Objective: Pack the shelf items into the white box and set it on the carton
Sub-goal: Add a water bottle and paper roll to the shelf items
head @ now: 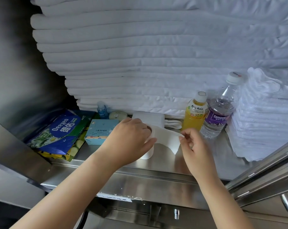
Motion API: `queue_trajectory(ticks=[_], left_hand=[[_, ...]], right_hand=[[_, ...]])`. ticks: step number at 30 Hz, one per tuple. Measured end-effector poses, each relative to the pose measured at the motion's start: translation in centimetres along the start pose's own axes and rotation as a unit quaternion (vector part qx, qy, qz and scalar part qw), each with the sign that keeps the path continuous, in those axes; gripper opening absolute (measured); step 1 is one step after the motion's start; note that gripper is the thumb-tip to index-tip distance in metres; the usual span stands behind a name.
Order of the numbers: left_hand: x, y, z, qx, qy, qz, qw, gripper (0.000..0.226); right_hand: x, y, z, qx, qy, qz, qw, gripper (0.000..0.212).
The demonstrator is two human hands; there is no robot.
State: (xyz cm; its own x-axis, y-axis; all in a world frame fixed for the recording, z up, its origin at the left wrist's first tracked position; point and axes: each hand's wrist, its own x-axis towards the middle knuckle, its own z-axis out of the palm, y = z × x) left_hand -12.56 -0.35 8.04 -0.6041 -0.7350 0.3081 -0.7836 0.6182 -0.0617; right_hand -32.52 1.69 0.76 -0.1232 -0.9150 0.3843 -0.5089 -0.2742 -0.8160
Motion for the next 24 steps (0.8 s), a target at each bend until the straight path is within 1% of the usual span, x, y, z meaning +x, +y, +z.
queue_trajectory(ticks=[1,3,6,9,16,21,24], left_hand=[[0.0,-0.3,0.0,0.002,0.009,0.012,1.000,0.028],[-0.1,-0.6,0.1,0.025,-0.005,0.029,0.999,0.025],[-0.5,-0.8,0.9,0.053,-0.053,0.028,0.997,0.048],[-0.5,-0.8,1.2,0.069,-0.064,0.026,0.995,0.058],[-0.3,-1.4,1.1,0.049,-0.069,0.012,0.996,0.058],[0.0,-1.7,0.3,0.055,-0.051,0.035,0.997,0.053],[0.0,-1.8,0.2,0.049,-0.062,0.034,0.996,0.054]], right_hand=[[0.0,0.1,-0.1,-0.002,0.004,0.002,1.000,0.016],[0.0,0.2,-0.2,-0.012,0.007,0.001,1.000,0.011],[-0.1,0.2,-0.4,-0.027,0.008,0.000,1.000,0.009],[-0.2,0.3,-0.6,-0.042,0.006,0.002,0.999,0.008],[-0.6,0.1,-1.2,-0.073,-0.008,-0.007,0.997,0.008],[-0.5,0.4,-1.7,-0.059,-0.004,0.013,0.998,0.007],[-0.4,0.4,-1.7,-0.053,0.003,0.018,0.998,0.007]])
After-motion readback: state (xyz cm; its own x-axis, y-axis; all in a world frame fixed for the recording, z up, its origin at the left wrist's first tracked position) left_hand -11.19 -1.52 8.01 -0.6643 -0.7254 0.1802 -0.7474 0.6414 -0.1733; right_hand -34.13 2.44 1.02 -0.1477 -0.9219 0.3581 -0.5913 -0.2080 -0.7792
